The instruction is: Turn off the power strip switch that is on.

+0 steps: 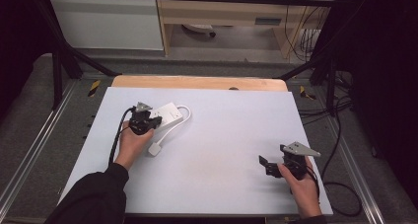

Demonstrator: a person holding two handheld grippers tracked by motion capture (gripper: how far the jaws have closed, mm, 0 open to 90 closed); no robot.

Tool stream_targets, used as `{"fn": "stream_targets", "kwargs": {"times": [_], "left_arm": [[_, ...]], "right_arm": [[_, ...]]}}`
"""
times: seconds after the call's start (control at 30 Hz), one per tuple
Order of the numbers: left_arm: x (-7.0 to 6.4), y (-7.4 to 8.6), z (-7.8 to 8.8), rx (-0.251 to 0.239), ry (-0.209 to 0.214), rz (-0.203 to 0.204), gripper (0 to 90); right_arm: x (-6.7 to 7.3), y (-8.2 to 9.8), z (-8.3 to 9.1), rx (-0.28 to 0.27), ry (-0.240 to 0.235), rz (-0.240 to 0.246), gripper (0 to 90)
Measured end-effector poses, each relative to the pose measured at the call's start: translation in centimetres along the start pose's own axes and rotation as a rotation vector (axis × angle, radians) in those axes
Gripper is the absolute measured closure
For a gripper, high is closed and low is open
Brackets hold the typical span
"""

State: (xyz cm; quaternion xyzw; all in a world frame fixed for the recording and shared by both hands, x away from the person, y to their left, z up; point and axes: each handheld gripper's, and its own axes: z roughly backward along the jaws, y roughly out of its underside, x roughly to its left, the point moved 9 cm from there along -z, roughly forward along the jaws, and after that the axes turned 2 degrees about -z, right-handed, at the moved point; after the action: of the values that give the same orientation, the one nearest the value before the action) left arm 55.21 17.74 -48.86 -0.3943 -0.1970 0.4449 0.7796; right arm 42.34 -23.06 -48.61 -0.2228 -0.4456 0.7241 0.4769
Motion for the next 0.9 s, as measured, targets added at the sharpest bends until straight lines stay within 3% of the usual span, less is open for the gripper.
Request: {"fn": "stream_targets", "kwargs": {"times": [0.53,0.77,0.9], "left_arm": [[-0.01,0.29,0.01,-0.005,-0.008,-0.003,90.0],[0.65,0.51,0.26,-0.014,-0.004,0.029,90.0],[0.60,0.51,0.24,-0.017,-0.001,0.025,90.0]], "right_arm": [[0.00,0.01,0.00,0.001,0.000,0.001,4.7],[-0.01,0.02,-0.02,0.002,0.001,0.006,4.8],[-0.06,0.00,-0.02,-0.001,0.003,0.000,4.8]]}}
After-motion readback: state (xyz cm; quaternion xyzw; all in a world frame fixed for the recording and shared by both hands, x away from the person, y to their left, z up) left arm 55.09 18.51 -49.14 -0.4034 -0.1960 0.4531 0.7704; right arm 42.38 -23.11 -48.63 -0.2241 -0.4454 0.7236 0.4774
